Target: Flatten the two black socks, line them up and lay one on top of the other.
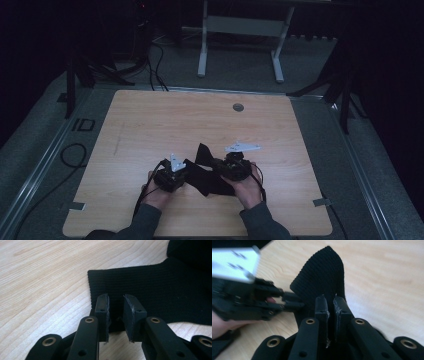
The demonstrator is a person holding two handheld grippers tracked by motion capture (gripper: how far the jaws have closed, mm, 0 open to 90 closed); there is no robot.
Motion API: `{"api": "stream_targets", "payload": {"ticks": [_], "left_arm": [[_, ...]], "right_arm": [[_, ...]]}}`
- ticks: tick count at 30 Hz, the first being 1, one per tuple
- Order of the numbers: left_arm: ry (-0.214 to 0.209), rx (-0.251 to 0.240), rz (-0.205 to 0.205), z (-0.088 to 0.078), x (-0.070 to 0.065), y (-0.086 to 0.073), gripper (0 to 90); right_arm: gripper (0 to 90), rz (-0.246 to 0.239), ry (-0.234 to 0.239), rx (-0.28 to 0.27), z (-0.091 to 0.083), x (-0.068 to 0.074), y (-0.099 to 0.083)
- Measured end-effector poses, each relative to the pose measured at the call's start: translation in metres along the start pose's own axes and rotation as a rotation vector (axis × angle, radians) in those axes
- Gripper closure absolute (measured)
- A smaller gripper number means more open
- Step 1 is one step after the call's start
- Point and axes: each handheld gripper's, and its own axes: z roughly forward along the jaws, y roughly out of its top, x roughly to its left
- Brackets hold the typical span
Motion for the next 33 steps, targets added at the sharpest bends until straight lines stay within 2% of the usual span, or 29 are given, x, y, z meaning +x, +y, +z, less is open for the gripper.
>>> {"api": "stream_targets", "payload": {"ticks": [4, 7, 11, 14, 21, 29, 33], "left_arm": [[-0.022, -0.008, -0.016, 0.000, 0.000, -0.001, 73.4], [-0.034, -0.005, -0.016, -0.001, 0.001, -0.001, 72.8], [-0.076, -0.016, -0.044, -0.003, 0.003, 0.000, 72.1], [-0.116, -0.045, -0.065, -0.007, 0.005, 0.001, 71.7], [-0.181, -0.078, -0.074, -0.014, 0.008, 0.003, 68.7], [-0.208, -0.095, -0.069, -0.018, 0.010, 0.005, 66.2], [-0.184, -0.073, -0.081, -0.015, 0.012, 0.003, 66.9]], "right_arm": [[83.1, 0.022, -0.025, 0.026, 0.016, 0.004, -0.009], [83.0, 0.033, -0.024, 0.053, 0.029, 0.006, -0.013], [83.0, 0.042, -0.019, 0.078, 0.041, 0.009, -0.017], [83.0, 0.039, -0.018, 0.086, 0.046, 0.011, -0.018], [82.9, 0.041, -0.020, 0.095, 0.050, 0.010, -0.020], [82.9, 0.046, -0.021, 0.114, 0.057, 0.011, -0.021], [82.9, 0.038, -0.016, 0.118, 0.061, 0.013, -0.022]]}}
